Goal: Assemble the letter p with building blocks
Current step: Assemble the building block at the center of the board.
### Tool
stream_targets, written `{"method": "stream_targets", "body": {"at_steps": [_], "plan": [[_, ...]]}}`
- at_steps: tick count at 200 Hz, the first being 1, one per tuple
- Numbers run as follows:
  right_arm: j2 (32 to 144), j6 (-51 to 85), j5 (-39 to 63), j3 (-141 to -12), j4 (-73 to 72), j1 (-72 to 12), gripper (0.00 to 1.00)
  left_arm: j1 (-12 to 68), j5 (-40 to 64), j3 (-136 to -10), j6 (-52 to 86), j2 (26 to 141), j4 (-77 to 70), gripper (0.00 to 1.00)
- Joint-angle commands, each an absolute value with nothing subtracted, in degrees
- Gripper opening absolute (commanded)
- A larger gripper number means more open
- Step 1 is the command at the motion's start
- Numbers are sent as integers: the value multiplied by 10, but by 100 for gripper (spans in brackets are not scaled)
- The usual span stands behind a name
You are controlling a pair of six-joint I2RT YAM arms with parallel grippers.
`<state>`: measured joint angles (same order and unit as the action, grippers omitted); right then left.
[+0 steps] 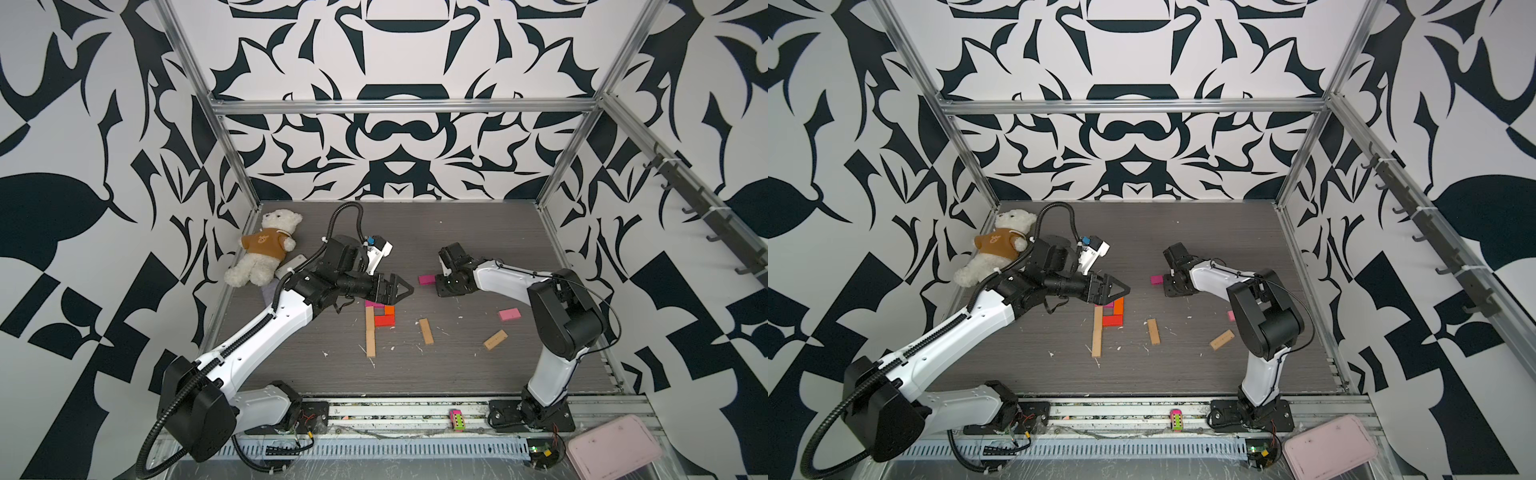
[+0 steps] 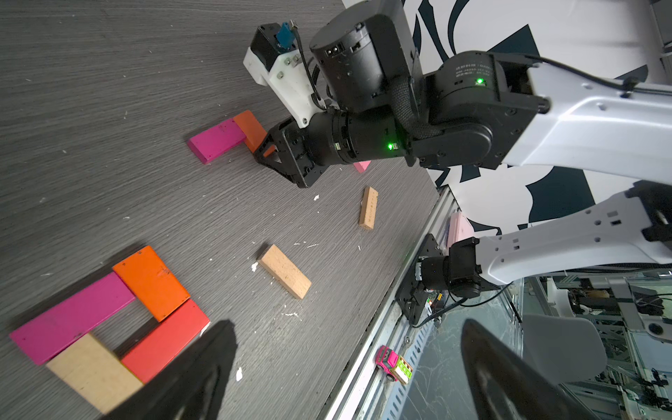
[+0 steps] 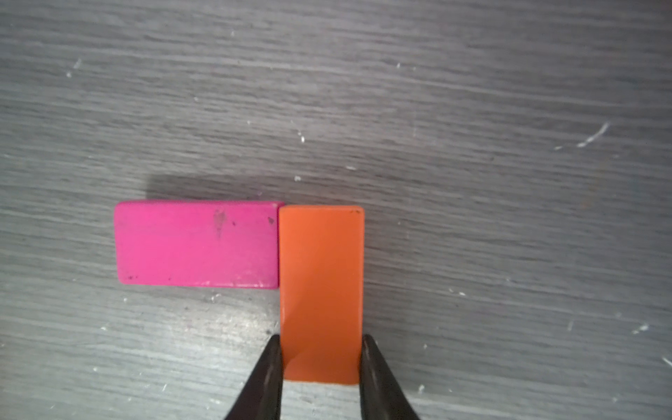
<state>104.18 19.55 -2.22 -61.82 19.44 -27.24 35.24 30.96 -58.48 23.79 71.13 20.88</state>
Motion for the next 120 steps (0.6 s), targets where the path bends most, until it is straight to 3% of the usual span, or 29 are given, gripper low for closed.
{"method": "stream_targets", "body": {"at_steps": [1,73,120], "plan": [[1063,198,-16,-612,255,-279,26,351,319,-576,238,716,213,99],[1072,200,-18,-618,259,-279,35,351,320,-576,238,718,213,99],[1078,203,-22,-619,261,-279,50,351,320,-575,239,718,214,99]]}}
